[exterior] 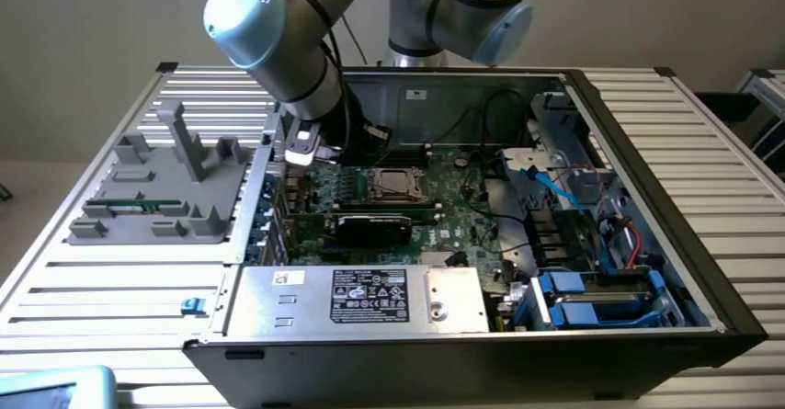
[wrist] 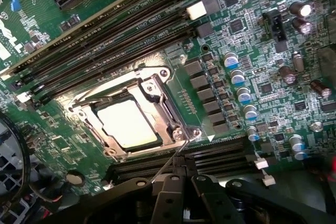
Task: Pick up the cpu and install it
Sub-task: 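Install the first cpu locking lever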
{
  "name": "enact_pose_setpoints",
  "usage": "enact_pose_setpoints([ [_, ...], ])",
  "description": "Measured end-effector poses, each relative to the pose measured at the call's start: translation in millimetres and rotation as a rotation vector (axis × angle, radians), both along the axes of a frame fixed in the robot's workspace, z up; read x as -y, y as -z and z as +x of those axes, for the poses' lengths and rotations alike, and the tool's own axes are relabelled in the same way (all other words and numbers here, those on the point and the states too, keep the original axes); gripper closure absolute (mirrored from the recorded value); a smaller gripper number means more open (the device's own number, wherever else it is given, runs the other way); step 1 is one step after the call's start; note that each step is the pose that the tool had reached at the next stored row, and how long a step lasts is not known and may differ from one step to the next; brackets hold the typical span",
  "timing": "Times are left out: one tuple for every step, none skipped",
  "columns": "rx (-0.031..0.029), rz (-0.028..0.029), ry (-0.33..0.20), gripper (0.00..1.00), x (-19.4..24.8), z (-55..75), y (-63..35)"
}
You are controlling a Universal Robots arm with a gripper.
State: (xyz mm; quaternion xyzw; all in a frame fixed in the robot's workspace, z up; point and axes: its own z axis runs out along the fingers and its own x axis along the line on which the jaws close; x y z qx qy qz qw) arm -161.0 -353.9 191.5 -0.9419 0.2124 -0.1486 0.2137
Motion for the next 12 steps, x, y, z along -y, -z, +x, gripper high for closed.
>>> enact_pose_setpoints([
  [0.0005,0.0013,0.000,0.89,0.0,-1.0,0.1],
  [0.0010,0.0026,0.000,0.89,0.0,-1.6,0.2],
  [0.0016,0.0035,0.000,0.89,0.0,-1.6,0.6],
  [0.0024,0.0045,0.000,0.89,0.0,-1.7,1.2],
  [0.0034,0.0057,0.000,0.89,0.0,-1.7,1.8],
  [0.0044,0.0070,0.000,0.89,0.0,-1.8,2.7],
  [0.0053,0.0084,0.000,0.89,0.0,-1.8,3.4],
  [0.0063,0.0099,0.001,0.89,0.0,-1.9,4.1],
  [0.0071,0.0113,0.001,0.89,0.0,-1.9,4.8],
  [0.0081,0.0126,0.001,0.89,0.0,-1.9,5.5],
  [0.0089,0.0137,0.001,0.89,0.0,-1.8,6.1],
  [0.0096,0.0140,0.001,0.89,0.0,-1.8,6.5],
])
